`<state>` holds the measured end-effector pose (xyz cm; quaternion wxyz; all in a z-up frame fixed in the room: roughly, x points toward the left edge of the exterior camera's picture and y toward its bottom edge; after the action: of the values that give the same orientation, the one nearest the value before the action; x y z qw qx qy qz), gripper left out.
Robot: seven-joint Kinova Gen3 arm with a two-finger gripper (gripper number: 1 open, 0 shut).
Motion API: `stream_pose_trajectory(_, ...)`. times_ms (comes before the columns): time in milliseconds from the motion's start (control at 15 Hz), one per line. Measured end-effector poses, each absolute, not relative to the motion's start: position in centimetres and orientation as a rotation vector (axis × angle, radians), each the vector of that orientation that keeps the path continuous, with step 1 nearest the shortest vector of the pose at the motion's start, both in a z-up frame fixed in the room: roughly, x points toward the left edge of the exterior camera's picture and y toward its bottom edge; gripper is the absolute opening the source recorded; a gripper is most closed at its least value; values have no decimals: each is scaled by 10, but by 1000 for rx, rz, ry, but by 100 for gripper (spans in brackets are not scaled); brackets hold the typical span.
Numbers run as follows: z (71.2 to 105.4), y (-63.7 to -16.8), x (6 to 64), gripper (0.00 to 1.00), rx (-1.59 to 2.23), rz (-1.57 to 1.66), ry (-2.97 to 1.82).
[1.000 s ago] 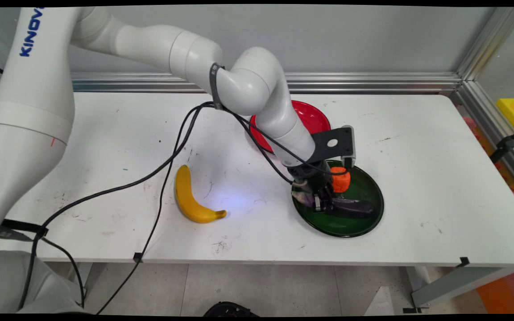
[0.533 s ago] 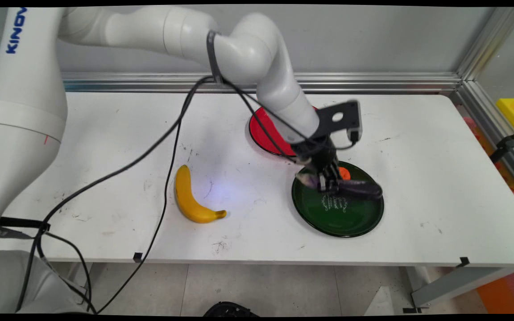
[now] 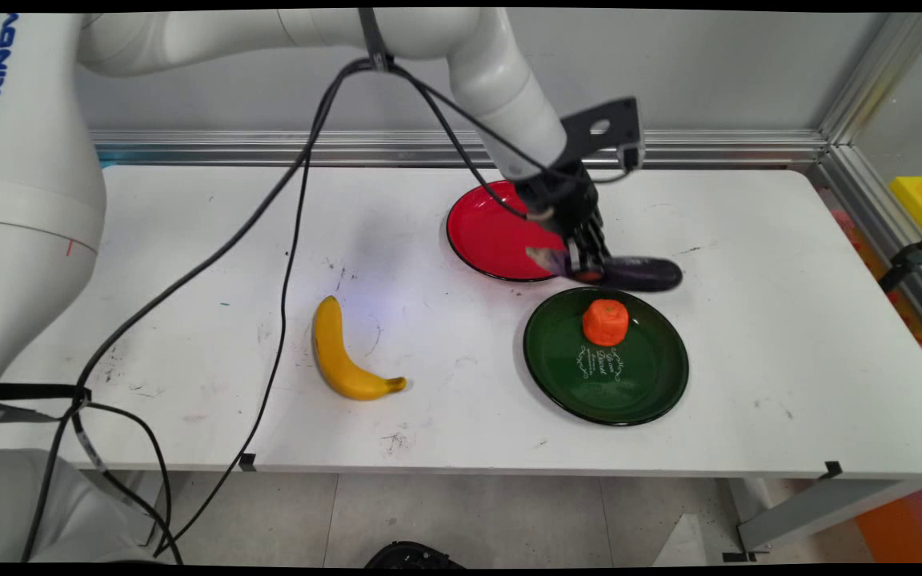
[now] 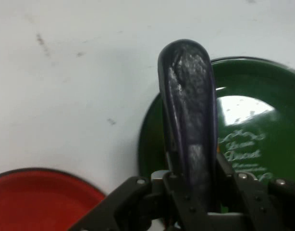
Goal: Place the picked object on the red plate
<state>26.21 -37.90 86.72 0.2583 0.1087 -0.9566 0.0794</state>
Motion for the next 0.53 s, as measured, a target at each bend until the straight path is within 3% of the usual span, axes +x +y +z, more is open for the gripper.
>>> stream_pose_trajectory(533,864,-425,303,0,349,289,-2606)
